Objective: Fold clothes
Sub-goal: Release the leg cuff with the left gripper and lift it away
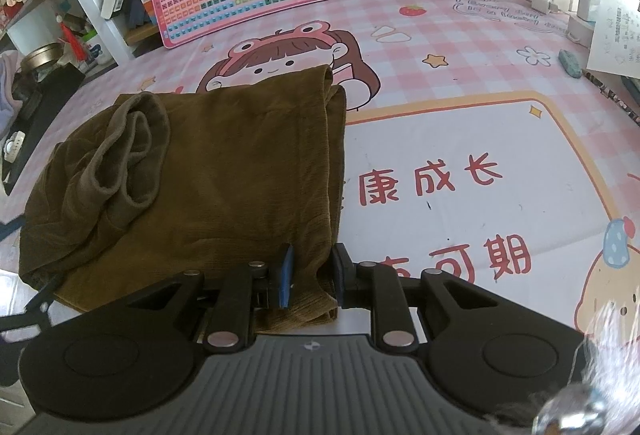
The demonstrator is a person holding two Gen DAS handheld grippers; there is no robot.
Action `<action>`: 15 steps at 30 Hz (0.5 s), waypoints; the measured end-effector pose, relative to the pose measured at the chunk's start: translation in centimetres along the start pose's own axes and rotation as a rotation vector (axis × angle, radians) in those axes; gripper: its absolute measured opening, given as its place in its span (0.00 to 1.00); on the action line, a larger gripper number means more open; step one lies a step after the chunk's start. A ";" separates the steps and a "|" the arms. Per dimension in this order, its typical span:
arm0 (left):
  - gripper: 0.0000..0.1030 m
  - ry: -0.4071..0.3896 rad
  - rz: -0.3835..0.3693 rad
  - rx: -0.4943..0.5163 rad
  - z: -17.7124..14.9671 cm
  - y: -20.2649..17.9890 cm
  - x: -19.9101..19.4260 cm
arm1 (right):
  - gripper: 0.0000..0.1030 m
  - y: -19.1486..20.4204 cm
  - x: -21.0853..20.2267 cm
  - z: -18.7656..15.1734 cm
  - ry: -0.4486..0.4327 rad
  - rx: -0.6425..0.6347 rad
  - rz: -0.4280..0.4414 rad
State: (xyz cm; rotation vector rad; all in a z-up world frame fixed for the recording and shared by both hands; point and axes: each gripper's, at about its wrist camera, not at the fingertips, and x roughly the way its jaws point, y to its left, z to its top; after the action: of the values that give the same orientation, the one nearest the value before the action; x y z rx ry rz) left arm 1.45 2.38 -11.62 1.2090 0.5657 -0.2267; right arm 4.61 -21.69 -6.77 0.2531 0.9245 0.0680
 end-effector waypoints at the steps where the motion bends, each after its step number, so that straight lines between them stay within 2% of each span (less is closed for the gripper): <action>1: 0.59 0.009 0.030 0.013 0.1 -0.4 0.3 | 0.19 0.0 0.0 0.0 0.000 0.000 0.002; 2: 0.59 0.018 0.060 0.026 0.1 -0.8 0.7 | 0.19 -0.1 0.0 0.0 0.000 0.000 0.005; 4: 0.41 0.021 0.069 0.024 -0.6 -0.6 0.7 | 0.19 -0.2 -0.1 0.0 0.000 0.001 0.010; 5: 0.30 0.026 0.070 0.021 -0.9 -0.4 0.7 | 0.19 -0.2 -0.1 0.0 0.000 0.001 0.012; 7: 0.22 0.020 0.090 -0.027 -1.5 1.0 0.3 | 0.19 -0.3 -0.1 -0.1 -0.001 0.001 0.016; 10: 0.19 0.050 0.096 -0.083 -1.9 2.9 0.2 | 0.20 -0.2 -0.2 -0.1 -0.002 -0.004 0.017; 14: 0.22 0.082 0.072 -0.003 -2.2 1.2 0.8 | 0.20 -0.2 -0.2 -0.1 -0.003 -0.017 0.018; 15: 0.22 0.092 0.069 -0.010 -2.1 1.1 0.9 | 0.20 -0.2 -0.2 -0.1 -0.002 -0.018 0.020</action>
State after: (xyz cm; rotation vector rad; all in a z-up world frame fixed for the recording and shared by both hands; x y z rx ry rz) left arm 2.09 4.86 -11.74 1.2320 0.6033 -0.1104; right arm 4.44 -21.93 -6.70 0.2460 0.9194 0.0945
